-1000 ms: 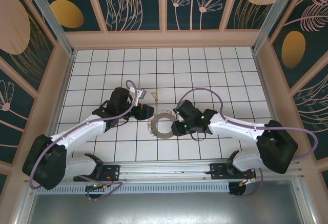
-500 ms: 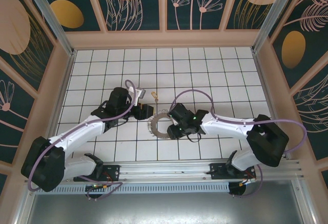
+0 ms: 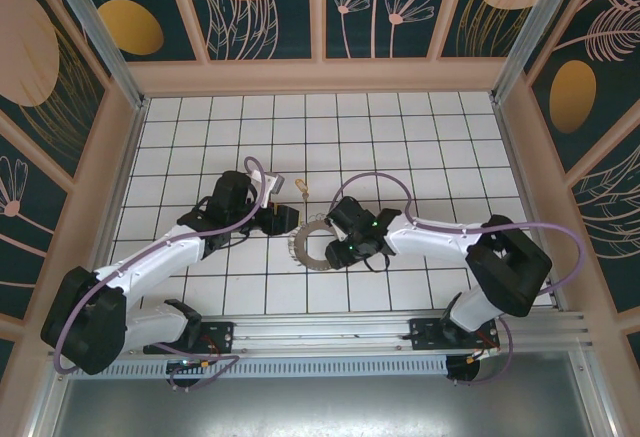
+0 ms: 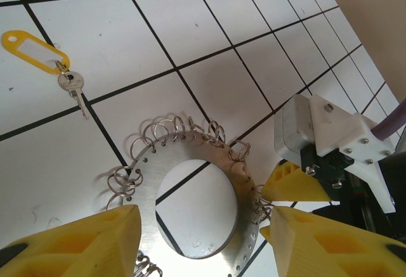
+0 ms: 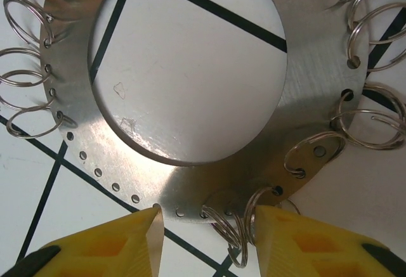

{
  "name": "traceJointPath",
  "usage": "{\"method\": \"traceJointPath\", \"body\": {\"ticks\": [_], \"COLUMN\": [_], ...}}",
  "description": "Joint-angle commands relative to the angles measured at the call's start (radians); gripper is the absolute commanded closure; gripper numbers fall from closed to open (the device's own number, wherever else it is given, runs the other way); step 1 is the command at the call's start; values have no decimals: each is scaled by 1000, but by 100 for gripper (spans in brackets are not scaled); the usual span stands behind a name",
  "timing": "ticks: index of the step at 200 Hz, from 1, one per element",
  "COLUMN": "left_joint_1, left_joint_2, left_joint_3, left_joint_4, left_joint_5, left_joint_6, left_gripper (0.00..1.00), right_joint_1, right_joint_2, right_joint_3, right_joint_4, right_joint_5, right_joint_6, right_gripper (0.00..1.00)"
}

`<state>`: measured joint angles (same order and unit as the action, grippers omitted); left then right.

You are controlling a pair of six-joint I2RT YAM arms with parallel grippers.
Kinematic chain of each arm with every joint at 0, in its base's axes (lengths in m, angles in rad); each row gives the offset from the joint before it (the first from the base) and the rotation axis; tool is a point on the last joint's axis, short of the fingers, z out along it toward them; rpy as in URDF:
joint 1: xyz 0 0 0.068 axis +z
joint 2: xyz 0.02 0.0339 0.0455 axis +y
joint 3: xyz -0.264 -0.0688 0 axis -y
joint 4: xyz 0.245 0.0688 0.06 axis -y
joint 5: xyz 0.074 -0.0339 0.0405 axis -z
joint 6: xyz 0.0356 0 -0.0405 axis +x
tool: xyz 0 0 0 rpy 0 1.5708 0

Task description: Put the keys on the keyring

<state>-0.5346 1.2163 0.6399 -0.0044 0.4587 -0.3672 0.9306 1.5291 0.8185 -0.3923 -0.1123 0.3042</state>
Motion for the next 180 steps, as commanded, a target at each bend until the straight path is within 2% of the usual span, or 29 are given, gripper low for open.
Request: {"method": "traceJointPath", "body": {"ticks": [1,26,54,86,180], "left_joint_1": [7,7,7,8,7], "left_joint_2": [3,5,6,-4,-21], "left_joint_3": [37,43,40,32,16], "left_joint_4": [-9,-11,-12,-14,-6], "left_joint_5": [-9,-7,-10,-15,-20], "left_joint_6": [26,27,27,25,14], "left_gripper": [44,44,44,44,44], "right_joint_1": [-4,4,16,20,19], "right_joint_2": [6,-10,-12,15,71], "right_joint_3": [37,71,100,78,46], "right_joint_4": [-7,-49,-72,-51,-36], "right_joint_5": [8,54,49,20,47], "right_joint_6": [-20,-32,-40,-34,-34], "right_gripper": [57,57,58,60,61]}}
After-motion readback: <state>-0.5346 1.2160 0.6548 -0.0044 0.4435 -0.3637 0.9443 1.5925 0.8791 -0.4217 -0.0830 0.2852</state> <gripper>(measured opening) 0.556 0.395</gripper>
